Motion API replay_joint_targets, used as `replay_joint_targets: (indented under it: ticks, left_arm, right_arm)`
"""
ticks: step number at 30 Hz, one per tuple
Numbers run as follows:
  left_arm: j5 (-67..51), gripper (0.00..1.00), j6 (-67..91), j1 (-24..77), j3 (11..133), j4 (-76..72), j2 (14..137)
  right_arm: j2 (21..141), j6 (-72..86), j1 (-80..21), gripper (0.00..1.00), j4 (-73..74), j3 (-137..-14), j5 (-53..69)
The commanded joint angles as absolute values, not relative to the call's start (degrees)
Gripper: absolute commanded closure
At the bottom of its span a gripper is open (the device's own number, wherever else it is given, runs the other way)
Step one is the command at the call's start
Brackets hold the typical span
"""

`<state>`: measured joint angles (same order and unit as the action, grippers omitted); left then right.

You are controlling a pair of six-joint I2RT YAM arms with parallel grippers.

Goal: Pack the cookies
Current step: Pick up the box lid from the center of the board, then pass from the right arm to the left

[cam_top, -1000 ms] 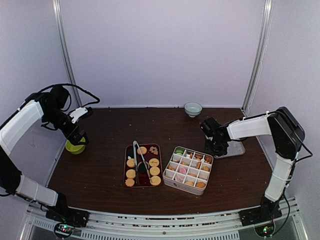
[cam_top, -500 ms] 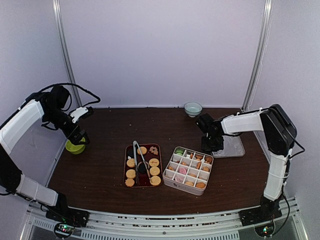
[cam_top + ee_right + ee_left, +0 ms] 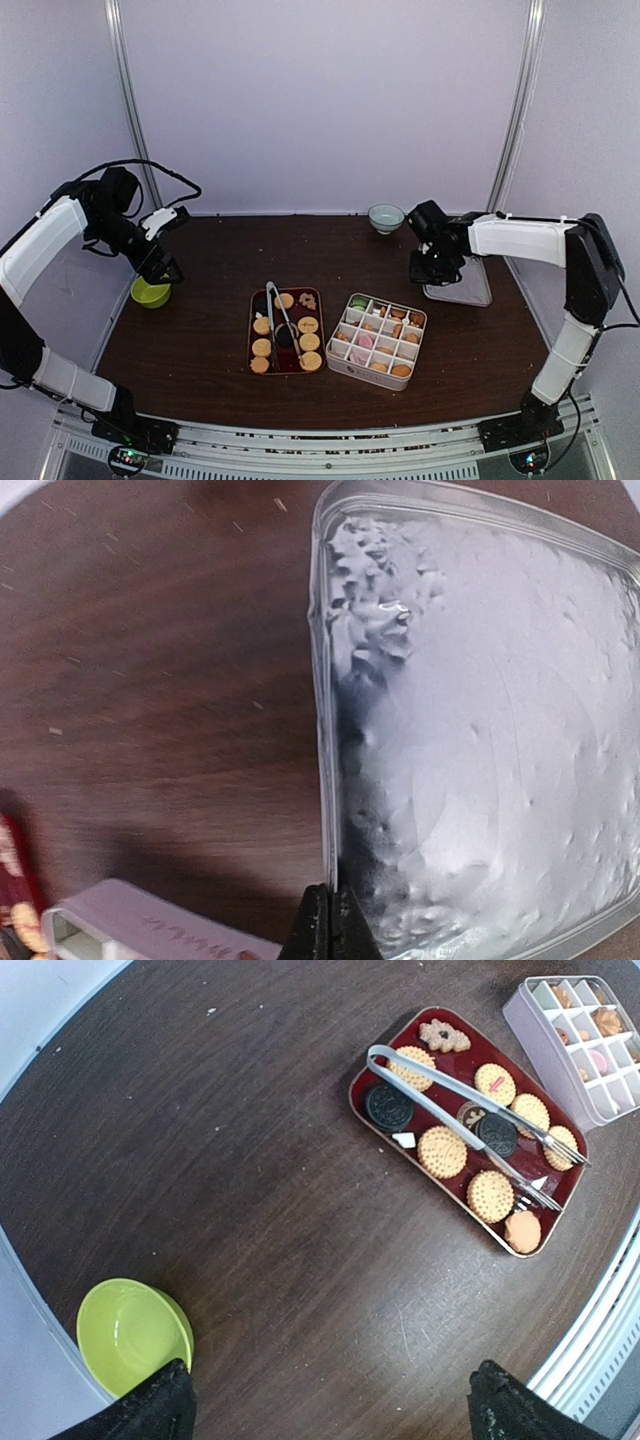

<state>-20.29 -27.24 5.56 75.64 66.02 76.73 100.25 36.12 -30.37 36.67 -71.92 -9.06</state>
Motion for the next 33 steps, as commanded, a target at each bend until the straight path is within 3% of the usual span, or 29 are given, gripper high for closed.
replay_joint_targets:
  ticks: [1, 9, 15, 21, 27, 33]
  left_arm:
    - [-25.8, 0.02, -26.4, 5.1, 77.8, 64.5, 78.1]
    - [-38.5, 0.02, -25.0, 6.6, 81.0, 60.4, 81.3]
    - [-50.5, 0.02, -27.0, 11.7, 86.0, 59.4, 86.2]
    - [-68.2, 0.02, -10.8, 15.1, 85.4, 42.6, 88.6]
    - [-75.1, 0.02, 25.2, 18.3, 79.7, 0.3, 85.9]
    - [-73.6, 0.02, 91.5, 18.3, 71.7, -78.6, 89.7]
  right_arm:
    - [88.3, 35.0, -32.2, 1.00, 34.9, -77.4, -2.9]
    - [74.9, 39.3, -37.9, 1.00, 20.2, -75.7, 18.8]
    - [71.2, 56.3, -41.4, 1.00, -13.5, -66.9, 44.8]
    - [75.3, 74.0, -47.0, 1.00, -45.3, -68.2, 51.7]
    - [84.1, 87.5, -50.4, 1.00, -66.5, -75.7, 50.6]
    - [89.7, 91.3, -52.2, 1.00, -72.5, -80.1, 48.9]
